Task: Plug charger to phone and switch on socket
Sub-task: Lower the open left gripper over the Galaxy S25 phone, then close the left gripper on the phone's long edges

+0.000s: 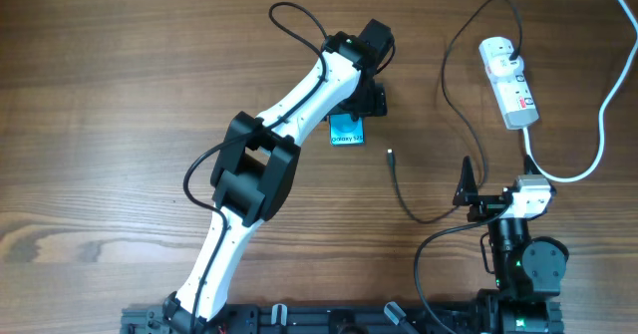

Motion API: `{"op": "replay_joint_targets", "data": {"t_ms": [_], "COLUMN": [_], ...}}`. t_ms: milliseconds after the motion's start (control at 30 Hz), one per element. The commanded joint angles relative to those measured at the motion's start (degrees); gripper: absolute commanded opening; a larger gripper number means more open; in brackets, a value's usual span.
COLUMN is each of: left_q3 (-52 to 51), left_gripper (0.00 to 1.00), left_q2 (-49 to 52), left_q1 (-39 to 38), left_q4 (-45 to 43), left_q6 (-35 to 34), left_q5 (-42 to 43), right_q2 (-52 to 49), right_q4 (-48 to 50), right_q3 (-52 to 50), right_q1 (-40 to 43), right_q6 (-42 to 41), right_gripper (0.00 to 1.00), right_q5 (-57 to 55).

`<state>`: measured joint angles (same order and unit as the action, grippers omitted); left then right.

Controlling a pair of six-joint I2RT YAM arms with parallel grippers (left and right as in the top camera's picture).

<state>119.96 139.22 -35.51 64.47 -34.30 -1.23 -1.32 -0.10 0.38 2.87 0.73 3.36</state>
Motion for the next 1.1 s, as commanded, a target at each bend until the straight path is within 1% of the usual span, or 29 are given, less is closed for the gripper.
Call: {"op": "replay_joint_targets", "data": {"t_ms": [0,67,200,400,600,700,767,833,967,1067], "left_q3": [-0.94,-0.94,-1.66,-5.77,-5.77,-5.77,-5.77,-5.77,-5.77,-5.77], "left_gripper": [1.00,1.00,1.00,1.00,1.00,0.96,0.96,0.90,0.86,0.81], "left_q2": [0.74,1.05,1.38,1.53,1.88,2.82,3.96,4.07,4.07,4.07], "left_q1": [0.15,0.37,0.46,0.74,0.74,0.74,0.74,0.79,0.79,0.79], "left_q4": [0.24,0.35,0.37,-1.68,-2.21,-2.16,-2.16,-2.21,-2.38,-2.60], "left_q6": [1.66,4.11,4.07,4.09,4.09,4.07,4.07,4.09,4.07,4.02], "left_q5": [-1.20,-1.16,-0.31,-0.28,-0.28,-0.26,0.42,0.59,0.57,0.57], "right_q2": [0.13,0.13,0.13,0.13,0.13,0.13,0.15,0.13,0.15,0.13], "right_q4": [0.15,0.15,0.15,0.15,0.15,0.15,0.15,0.15,0.15,0.15], "right_q3": [-0.09,-0.09,-0.09,-0.09,-0.09,-0.09,-0.09,-0.09,-0.09,-0.09], "right_q1": [-0.28,-0.28,-0.28,-0.28,-0.28,-0.28,-0.28,-0.28,-0.28,-0.28], "right_q6": [0.63,0.66,0.63,0.66,0.63,0.66,0.63,0.63,0.63,0.63], "right_gripper": [1.00,0.99,1.00,1.00,1.00,1.00,1.00,1.00,1.00,1.00], "right_q5": [-0.35,-0.35,-0.37,-0.35,-0.35,-0.35,-0.35,-0.35,-0.35,-0.35]}}
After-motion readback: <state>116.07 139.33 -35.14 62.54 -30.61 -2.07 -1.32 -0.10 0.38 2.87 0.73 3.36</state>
